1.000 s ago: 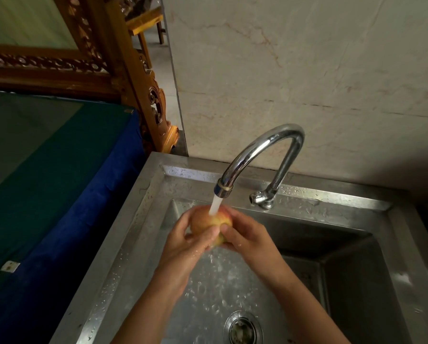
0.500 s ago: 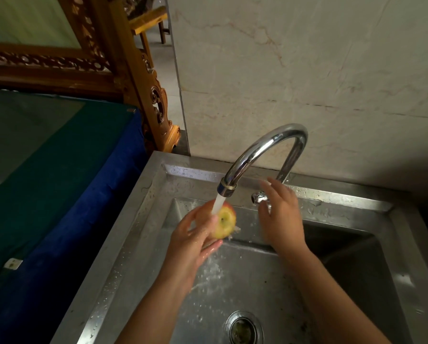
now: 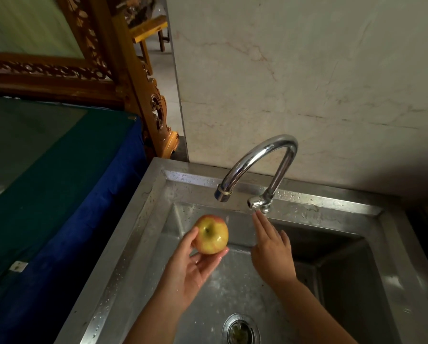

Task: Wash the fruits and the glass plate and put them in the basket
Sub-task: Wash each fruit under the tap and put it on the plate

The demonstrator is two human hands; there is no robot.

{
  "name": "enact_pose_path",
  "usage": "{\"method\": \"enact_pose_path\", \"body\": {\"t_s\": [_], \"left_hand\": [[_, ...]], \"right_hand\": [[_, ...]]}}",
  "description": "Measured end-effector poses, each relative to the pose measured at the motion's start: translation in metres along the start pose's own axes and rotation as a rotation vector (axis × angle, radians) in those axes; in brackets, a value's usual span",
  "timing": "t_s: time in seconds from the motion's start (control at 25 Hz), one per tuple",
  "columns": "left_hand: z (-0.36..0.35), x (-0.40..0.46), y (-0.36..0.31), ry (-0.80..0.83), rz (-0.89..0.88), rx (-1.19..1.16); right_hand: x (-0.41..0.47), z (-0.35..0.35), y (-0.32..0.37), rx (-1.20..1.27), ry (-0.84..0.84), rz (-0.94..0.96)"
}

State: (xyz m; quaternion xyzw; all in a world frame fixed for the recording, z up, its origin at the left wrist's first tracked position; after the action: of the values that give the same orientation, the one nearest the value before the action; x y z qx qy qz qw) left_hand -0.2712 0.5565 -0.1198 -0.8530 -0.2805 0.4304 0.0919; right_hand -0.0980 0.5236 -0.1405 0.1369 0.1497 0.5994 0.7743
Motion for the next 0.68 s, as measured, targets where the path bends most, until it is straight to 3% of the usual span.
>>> {"method": "enact_pose_path", "body": {"t_s": [0.24, 0.44, 0.68], "left_hand": [[-0.010, -0.027, 0.002, -0.074, 0.002, 0.101], [-0.034, -0.066, 0.014, -0.092, 0.041, 0.309], [-0.057, -0.135, 0.019, 0.105, -0.065, 0.834]], "right_hand": [[-0.033, 0.050, 0.043, 0.664, -0.013, 0.090], [-0.067, 0.088, 0.064, 0.777, -0.060, 0.116], [-0.117, 0.135, 0.066, 0.865, -0.106, 0.059]]}}
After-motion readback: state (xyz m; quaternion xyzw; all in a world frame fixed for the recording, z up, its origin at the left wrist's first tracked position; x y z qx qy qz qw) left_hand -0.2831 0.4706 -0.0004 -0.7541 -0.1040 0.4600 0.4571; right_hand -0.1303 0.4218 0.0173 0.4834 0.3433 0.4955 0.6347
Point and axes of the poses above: each hand's wrist, its own x-axis towards the middle knuckle, its own z-axis out of the back of the hand, y = z × x, the point moved 5 cm from there along x, towards the middle knuckle, and after that the axes turned 5 degrees about z, right-handed, at the moved point
